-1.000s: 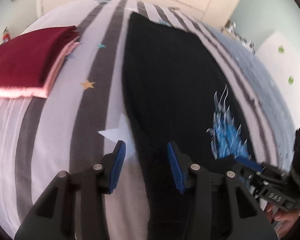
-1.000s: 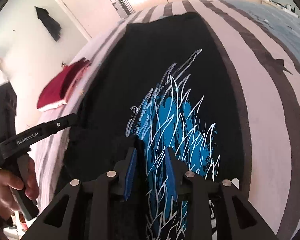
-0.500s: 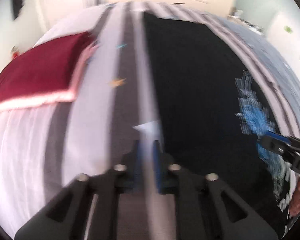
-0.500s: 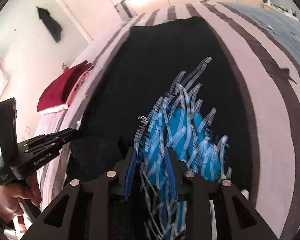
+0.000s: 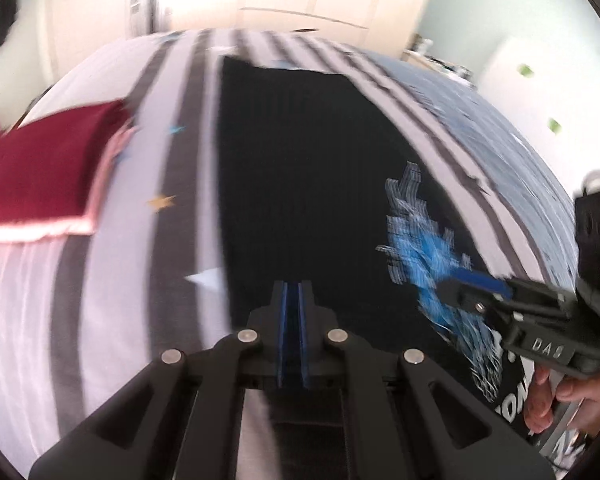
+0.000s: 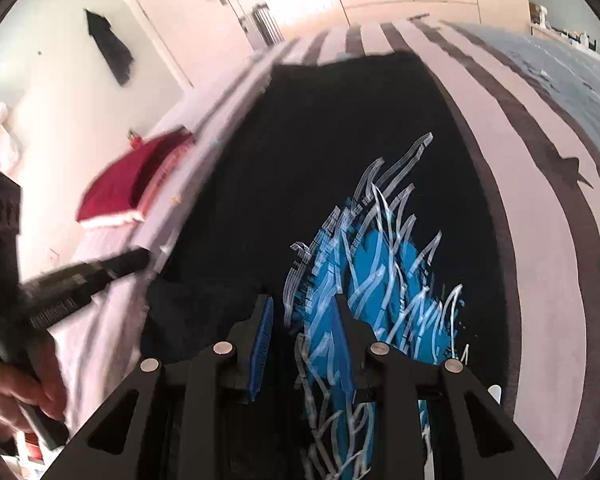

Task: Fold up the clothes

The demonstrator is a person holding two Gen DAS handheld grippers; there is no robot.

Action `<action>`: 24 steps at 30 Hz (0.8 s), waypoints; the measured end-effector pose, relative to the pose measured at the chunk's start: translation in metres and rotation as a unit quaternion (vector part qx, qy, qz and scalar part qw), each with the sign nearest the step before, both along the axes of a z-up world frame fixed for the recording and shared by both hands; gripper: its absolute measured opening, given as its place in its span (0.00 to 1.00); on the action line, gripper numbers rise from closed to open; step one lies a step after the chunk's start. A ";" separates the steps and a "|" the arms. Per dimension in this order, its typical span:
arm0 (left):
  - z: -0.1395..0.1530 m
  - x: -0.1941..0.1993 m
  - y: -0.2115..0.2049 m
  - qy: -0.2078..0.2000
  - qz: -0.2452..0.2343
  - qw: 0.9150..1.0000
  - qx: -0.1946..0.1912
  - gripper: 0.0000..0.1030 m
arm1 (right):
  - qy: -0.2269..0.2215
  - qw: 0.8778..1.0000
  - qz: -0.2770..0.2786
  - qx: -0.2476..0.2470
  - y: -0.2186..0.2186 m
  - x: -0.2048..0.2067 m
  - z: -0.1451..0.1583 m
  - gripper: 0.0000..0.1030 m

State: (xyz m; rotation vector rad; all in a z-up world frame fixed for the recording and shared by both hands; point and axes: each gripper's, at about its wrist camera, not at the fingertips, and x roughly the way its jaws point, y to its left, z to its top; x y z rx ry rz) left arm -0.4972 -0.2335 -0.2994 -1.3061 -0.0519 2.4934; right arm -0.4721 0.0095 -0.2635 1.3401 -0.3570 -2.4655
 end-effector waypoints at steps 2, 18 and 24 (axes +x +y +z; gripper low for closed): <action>-0.009 -0.001 0.010 0.000 -0.009 1.000 -0.022 0.02 | 0.008 1.000 0.012 -0.022 -0.004 0.004 0.005 0.26; 0.008 0.008 -0.055 0.019 0.068 0.997 0.023 0.03 | -0.003 1.000 0.025 -0.004 -0.025 -0.007 -0.032 0.26; 0.000 0.044 -0.036 -0.005 0.025 1.000 0.003 0.03 | 0.011 1.000 0.022 -0.001 -0.025 0.000 -0.034 0.26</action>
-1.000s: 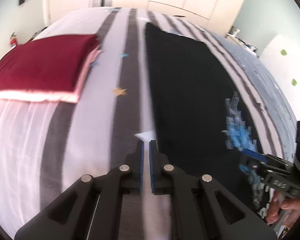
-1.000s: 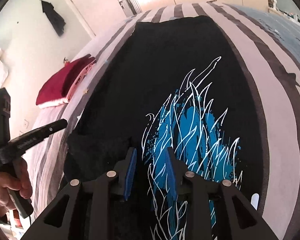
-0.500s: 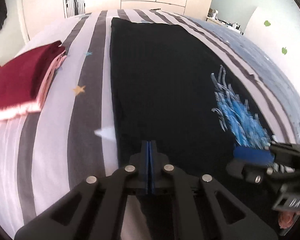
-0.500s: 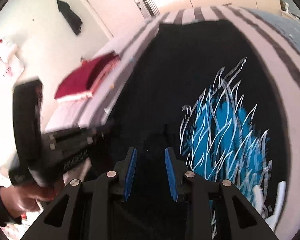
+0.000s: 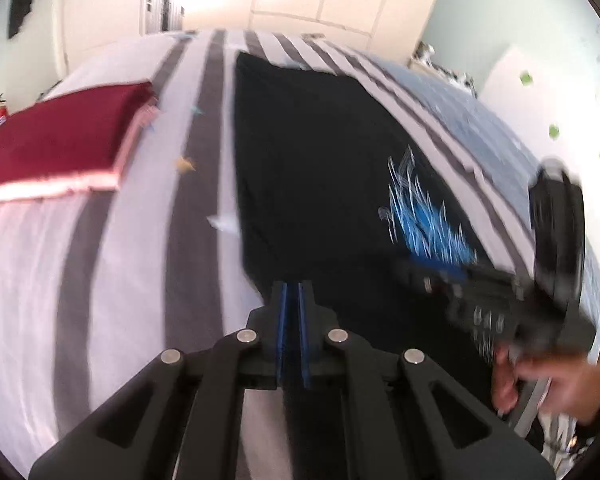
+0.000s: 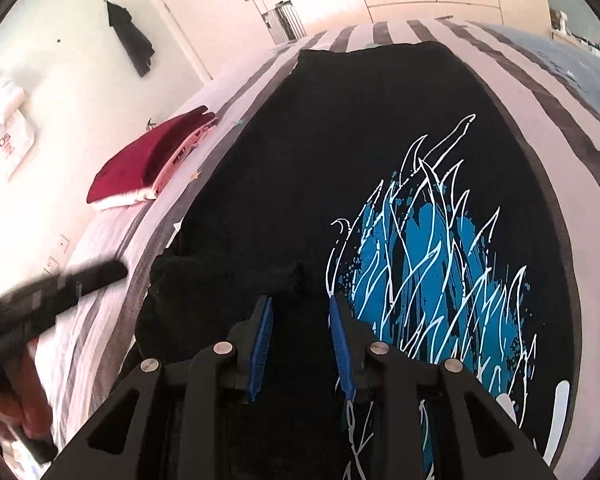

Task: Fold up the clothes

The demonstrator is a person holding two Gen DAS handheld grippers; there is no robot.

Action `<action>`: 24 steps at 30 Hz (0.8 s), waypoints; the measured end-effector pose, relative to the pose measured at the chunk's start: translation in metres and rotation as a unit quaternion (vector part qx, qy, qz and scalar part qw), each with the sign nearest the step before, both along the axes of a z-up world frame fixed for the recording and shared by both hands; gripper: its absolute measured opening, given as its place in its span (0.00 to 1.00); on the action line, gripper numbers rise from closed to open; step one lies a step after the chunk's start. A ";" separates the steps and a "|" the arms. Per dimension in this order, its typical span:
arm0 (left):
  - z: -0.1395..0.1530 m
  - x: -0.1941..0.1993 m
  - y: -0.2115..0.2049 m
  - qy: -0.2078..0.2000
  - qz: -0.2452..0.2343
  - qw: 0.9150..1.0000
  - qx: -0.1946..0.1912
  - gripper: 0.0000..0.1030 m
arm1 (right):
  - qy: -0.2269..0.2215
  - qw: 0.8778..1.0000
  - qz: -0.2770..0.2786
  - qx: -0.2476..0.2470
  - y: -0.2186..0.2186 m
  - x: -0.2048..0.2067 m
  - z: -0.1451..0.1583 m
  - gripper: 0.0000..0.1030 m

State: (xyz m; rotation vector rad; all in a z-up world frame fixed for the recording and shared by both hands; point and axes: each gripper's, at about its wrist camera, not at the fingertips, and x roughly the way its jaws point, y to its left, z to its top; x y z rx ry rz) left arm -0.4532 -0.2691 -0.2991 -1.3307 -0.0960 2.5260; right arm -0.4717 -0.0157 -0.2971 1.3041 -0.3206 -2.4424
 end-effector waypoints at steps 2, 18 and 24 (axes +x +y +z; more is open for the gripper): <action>-0.009 -0.005 0.003 -0.006 0.006 1.000 -0.007 0.03 | 0.004 1.000 0.001 0.004 0.000 0.002 0.000 0.26; -0.006 0.006 -0.006 -0.002 0.055 0.998 0.005 0.07 | 0.011 1.000 -0.002 0.016 0.002 0.012 0.006 0.26; -0.016 0.054 0.009 -0.031 0.038 0.999 -0.002 0.07 | 0.006 1.000 0.000 0.007 0.014 0.042 0.015 0.26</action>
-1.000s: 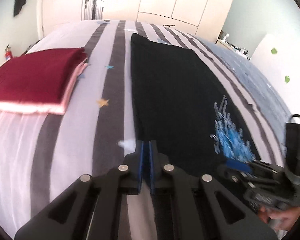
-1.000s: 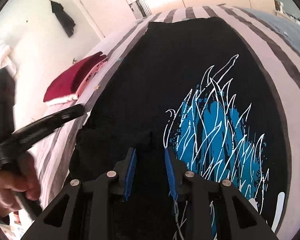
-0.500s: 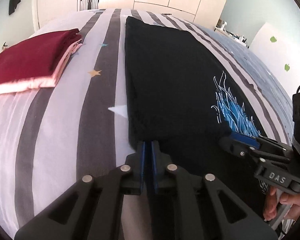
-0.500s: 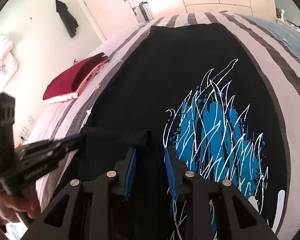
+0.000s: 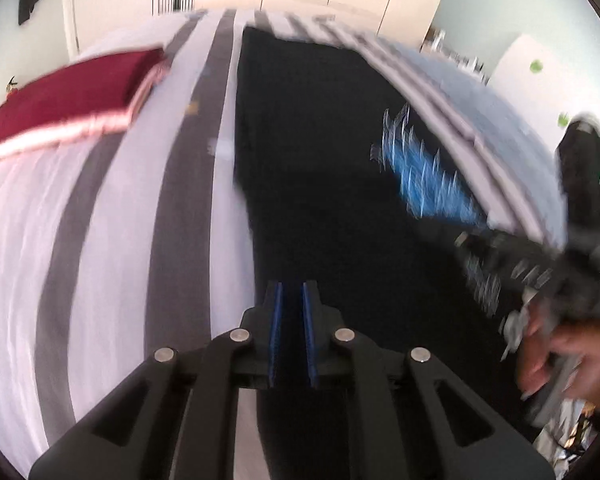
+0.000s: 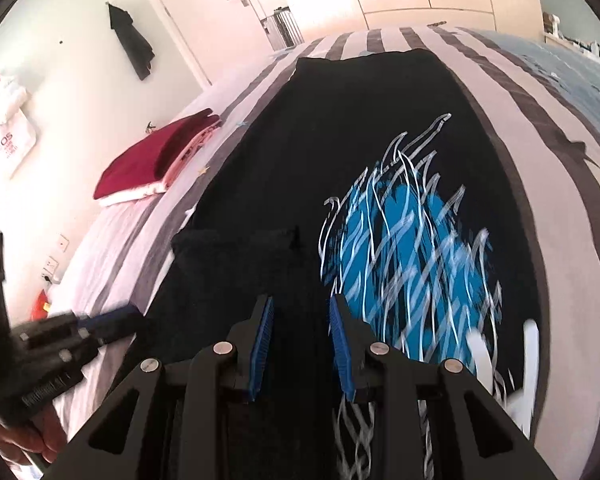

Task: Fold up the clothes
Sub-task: 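Open both tools and withdraw them from the folded shirt, then grasp the end of the black shirt strip with both tools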

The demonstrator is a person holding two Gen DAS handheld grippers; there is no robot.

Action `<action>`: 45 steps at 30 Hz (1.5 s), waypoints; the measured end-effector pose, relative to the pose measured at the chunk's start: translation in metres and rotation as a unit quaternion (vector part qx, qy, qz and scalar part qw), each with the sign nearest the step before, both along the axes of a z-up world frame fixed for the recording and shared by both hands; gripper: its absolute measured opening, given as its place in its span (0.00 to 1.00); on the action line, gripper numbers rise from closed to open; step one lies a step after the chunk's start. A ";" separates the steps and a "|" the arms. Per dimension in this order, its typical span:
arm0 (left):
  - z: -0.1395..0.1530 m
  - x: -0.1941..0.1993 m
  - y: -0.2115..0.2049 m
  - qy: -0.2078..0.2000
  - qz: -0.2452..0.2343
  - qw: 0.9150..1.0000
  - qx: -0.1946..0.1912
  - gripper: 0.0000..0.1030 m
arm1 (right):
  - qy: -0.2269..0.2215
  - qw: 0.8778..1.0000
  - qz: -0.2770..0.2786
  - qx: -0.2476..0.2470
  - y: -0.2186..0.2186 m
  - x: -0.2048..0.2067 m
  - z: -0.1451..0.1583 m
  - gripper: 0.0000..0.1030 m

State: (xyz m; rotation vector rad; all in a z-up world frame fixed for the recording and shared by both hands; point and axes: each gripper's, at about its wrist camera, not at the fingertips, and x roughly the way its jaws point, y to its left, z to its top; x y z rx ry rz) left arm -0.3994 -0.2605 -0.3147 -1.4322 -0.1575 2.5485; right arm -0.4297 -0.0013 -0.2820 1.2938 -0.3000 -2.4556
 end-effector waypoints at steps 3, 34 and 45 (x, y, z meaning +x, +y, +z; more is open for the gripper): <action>-0.008 0.024 0.000 -0.011 0.015 1.000 -0.005 0.08 | -0.007 1.000 0.010 0.013 0.004 0.024 -0.001 0.26; 0.034 0.069 -0.018 -0.025 0.087 0.996 0.019 0.50 | -0.053 0.996 -0.054 0.054 0.099 0.144 0.021 0.32; -0.011 0.044 -0.018 -0.073 0.069 0.994 0.038 0.52 | -0.077 0.991 -0.099 0.036 0.109 0.138 -0.004 0.35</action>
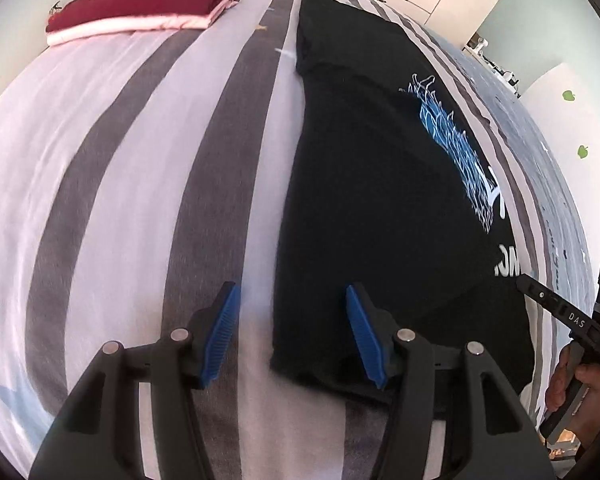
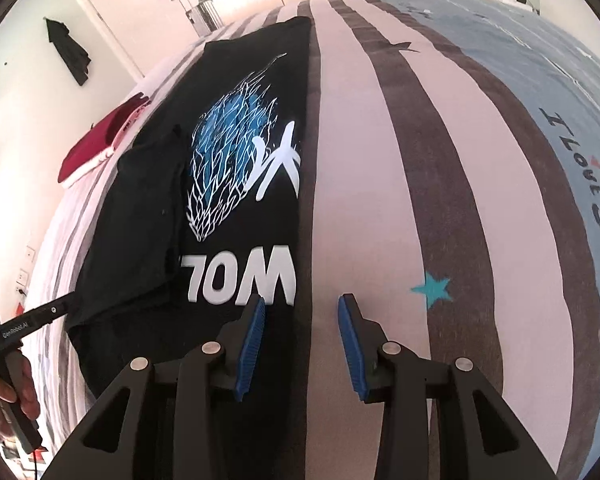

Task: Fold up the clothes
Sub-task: 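Grasp the end of the black shirt strip with both tools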

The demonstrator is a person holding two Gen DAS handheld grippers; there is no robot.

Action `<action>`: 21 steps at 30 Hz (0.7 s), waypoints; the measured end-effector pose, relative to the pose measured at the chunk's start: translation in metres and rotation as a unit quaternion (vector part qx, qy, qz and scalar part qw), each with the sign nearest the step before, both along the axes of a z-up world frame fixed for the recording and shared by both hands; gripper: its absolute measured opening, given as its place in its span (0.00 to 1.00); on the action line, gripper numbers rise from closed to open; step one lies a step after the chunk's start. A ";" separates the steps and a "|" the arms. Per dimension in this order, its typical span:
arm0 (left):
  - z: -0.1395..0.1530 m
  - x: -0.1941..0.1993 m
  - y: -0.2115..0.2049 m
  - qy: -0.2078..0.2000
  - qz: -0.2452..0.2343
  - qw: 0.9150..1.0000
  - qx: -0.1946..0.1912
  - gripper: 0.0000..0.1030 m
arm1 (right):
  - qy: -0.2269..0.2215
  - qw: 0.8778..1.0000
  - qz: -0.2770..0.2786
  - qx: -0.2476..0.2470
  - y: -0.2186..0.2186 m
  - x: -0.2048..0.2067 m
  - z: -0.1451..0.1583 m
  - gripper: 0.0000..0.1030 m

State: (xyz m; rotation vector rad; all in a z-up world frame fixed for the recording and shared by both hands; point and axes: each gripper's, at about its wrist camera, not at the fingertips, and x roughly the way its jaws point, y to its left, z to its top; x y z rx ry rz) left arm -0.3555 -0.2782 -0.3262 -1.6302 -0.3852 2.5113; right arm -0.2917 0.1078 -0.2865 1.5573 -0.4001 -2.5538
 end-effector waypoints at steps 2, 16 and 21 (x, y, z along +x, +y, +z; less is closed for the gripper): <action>-0.002 0.002 0.001 0.001 -0.004 1.000 0.003 0.54 | -0.003 1.000 -0.003 -0.004 -0.001 0.006 -0.001 0.36; -0.012 0.003 0.021 0.020 -0.010 1.000 0.016 0.52 | -0.001 0.999 0.027 -0.038 -0.018 0.015 -0.009 0.41; -0.016 -0.002 0.027 0.024 -0.005 1.000 0.014 0.49 | 0.004 0.998 0.031 -0.049 -0.021 0.010 -0.014 0.41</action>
